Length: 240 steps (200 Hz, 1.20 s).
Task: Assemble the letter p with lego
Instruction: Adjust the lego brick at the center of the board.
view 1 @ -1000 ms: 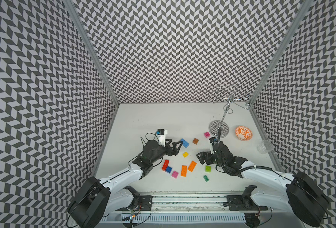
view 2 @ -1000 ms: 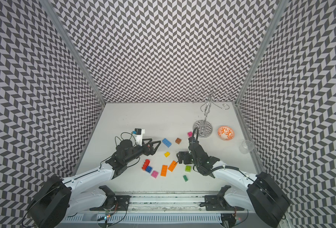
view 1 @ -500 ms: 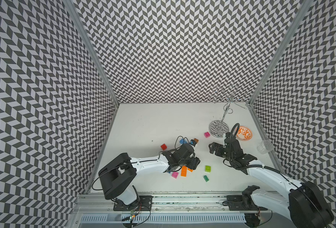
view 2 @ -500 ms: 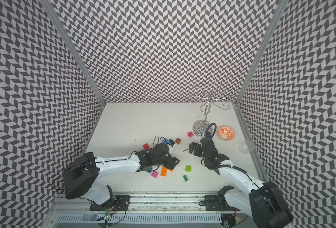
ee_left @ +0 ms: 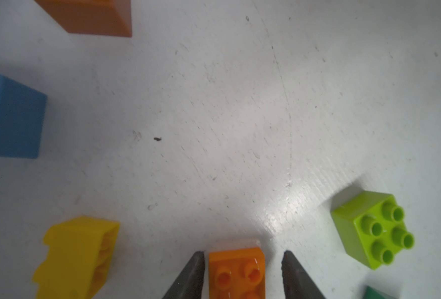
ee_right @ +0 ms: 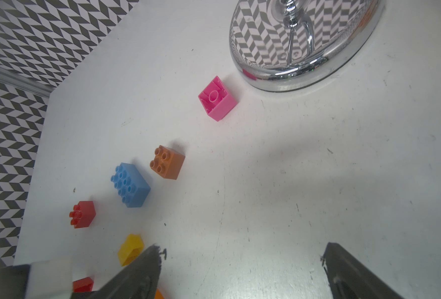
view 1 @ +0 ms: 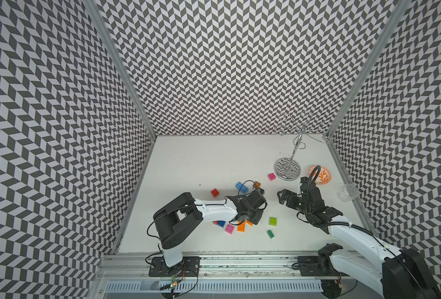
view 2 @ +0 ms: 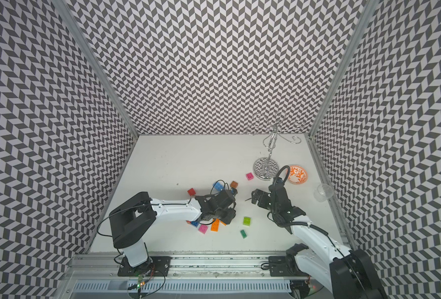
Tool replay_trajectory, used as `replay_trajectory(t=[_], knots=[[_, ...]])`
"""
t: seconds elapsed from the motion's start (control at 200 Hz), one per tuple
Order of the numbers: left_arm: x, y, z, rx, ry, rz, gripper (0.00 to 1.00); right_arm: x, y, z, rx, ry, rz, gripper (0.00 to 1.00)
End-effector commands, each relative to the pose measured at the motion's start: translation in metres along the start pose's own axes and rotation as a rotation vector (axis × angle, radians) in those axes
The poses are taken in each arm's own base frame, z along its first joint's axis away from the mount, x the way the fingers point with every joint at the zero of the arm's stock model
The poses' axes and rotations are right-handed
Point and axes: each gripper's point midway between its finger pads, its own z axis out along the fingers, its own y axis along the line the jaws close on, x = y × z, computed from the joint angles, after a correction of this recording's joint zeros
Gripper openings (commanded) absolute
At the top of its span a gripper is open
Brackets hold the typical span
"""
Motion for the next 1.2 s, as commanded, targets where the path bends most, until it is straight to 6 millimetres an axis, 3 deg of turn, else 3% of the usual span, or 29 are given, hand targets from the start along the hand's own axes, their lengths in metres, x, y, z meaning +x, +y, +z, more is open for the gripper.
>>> replay_trajectory(t=[0.0, 0.396, 0.741, 0.906, 1.032, 1.197], knots=[[0.025, 0.015, 0.007, -0.067, 0.09, -0.002, 0.48, -0.007, 0.005, -0.002, -0.036, -0.033, 0.001, 0.99], [0.045, 0.022, -0.007, -0.177, 0.123, 0.029, 0.51, 0.003, 0.007, -0.001, -0.058, 0.012, -0.011, 0.99], [0.055, 0.017, -0.002, -0.158, 0.13, 0.039, 0.33, 0.009, 0.011, -0.006, -0.094, 0.025, -0.026, 0.99], [0.038, 0.007, -0.008, -0.109, 0.074, 0.032, 0.32, 0.012, 0.023, -0.01, -0.173, 0.028, -0.056, 0.99], [0.011, -0.008, -0.022, 0.027, -0.012, -0.004, 0.32, 0.01, 0.04, -0.017, -0.259, 0.024, -0.098, 0.99], [-0.033, -0.03, -0.068, 0.336, -0.207, -0.071, 0.32, 0.011, 0.068, -0.033, -0.421, 0.025, -0.165, 0.99]])
